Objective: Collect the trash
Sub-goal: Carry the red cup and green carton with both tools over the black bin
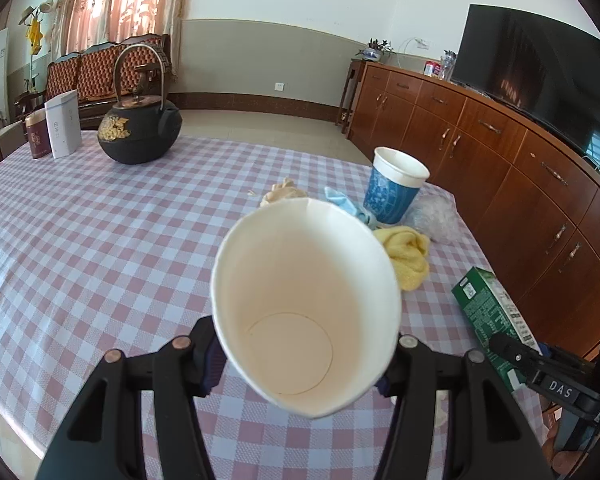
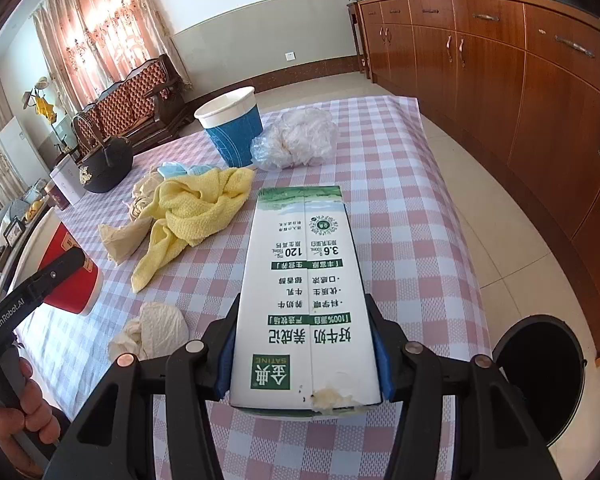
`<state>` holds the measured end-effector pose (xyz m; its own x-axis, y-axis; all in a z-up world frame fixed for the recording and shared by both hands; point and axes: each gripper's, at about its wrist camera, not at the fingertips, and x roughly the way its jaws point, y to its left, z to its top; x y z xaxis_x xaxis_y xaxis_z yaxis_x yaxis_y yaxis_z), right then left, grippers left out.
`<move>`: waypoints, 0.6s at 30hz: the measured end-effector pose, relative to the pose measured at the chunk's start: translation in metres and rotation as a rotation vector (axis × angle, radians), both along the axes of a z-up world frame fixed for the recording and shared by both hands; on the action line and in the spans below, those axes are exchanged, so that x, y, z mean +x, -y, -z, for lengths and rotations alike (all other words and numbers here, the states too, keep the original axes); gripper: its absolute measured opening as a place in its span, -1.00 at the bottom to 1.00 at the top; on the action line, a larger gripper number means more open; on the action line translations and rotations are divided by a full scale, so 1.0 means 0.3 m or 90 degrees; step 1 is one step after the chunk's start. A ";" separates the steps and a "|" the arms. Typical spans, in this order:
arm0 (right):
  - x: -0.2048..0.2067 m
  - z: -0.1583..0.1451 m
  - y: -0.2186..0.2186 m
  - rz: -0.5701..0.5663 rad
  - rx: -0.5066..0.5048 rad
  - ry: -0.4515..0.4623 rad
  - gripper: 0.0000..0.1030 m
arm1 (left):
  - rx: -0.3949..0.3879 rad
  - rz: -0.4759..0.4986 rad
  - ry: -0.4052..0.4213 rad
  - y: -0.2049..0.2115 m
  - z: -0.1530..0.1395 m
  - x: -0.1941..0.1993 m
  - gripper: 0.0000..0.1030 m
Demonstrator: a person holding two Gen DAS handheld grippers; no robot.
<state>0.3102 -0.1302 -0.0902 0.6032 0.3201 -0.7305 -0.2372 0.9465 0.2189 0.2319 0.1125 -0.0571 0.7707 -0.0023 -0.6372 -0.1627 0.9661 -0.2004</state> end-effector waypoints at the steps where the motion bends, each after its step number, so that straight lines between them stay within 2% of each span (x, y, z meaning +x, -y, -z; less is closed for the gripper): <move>1: -0.008 0.005 0.006 0.001 0.001 -0.004 0.08 | 0.000 0.006 -0.001 0.013 0.001 -0.007 0.12; 8: -0.030 0.017 0.000 -0.016 -0.010 -0.010 0.11 | -0.002 0.025 -0.014 0.076 0.014 -0.028 0.12; 13: 0.007 0.026 -0.015 -0.011 -0.006 -0.023 0.26 | 0.000 0.027 -0.016 0.092 0.016 -0.030 0.12; 18: 0.038 0.026 -0.045 -0.007 -0.018 -0.023 0.25 | -0.001 0.022 -0.018 0.091 0.017 -0.031 0.12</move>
<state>0.3217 -0.1167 -0.0979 0.5727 0.3056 -0.7607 -0.2398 0.9498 0.2010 0.2225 0.0852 -0.0621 0.7522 -0.0297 -0.6582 -0.1347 0.9710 -0.1978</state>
